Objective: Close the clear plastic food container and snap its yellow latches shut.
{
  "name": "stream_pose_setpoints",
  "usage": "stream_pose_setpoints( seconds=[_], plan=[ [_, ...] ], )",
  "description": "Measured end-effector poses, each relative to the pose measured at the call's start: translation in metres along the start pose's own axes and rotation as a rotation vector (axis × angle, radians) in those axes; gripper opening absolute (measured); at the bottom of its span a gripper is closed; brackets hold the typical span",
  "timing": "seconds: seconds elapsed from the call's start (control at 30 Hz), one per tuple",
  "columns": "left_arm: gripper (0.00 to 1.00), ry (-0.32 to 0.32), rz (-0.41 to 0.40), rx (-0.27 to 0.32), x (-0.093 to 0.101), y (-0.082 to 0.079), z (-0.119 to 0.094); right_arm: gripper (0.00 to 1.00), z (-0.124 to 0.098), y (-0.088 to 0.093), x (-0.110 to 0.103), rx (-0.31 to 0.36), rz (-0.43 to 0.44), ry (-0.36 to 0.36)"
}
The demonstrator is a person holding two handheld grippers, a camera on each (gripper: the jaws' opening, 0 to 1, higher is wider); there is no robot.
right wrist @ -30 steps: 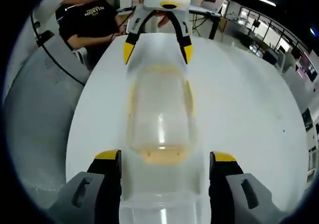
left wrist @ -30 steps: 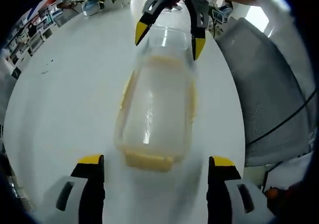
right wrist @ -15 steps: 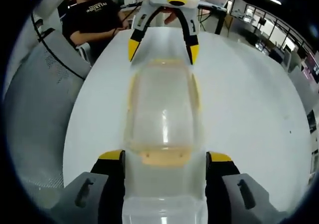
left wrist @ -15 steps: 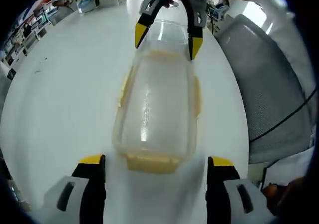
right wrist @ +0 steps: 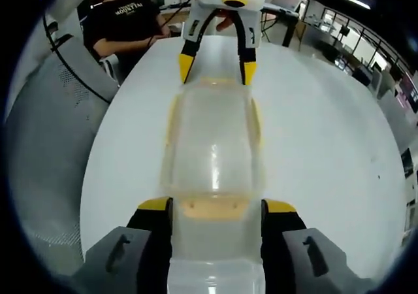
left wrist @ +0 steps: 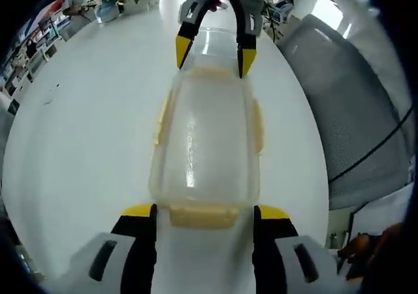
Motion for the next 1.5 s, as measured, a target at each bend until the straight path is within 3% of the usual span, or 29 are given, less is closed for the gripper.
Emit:
stream_pose_setpoints(
  seconds=[0.13, 0.37, 0.57, 0.97, 1.5],
  plan=[
    [0.52, 0.0, 0.016, -0.003, 0.0005, -0.0003, 0.0002, 0.41, -0.0002, -0.0005, 0.0018, 0.0, -0.032, 0.01],
    [0.44, 0.007, 0.006, -0.008, 0.0029, 0.001, -0.0009, 0.4, -0.0003, -0.0006, 0.0021, -0.002, -0.037, 0.013],
    [0.43, 0.002, 0.0, -0.013, 0.0026, 0.0018, -0.0013, 0.36, -0.0002, -0.0002, 0.0018, -0.003, -0.041, 0.012],
    [0.35, 0.017, -0.025, -0.016, 0.004, 0.0045, -0.006, 0.37, 0.0027, 0.0027, 0.0022, -0.021, -0.061, 0.01],
    [0.34, 0.039, 0.009, -0.045, 0.0046, 0.0061, -0.0065, 0.36, 0.0026, 0.0033, 0.0021, -0.032, -0.074, -0.004]
  ],
)
Point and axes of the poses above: the point that each gripper's makers call its tool centre point, and the gripper's own axes: z roughly forward along the fingers, x roughly to its right, y roughly out of its underside, the point moved 3 cm from there along -z, roughly backward along the fingers, and after that the axes turned 13 degrees about x, right-handed, at the moved point
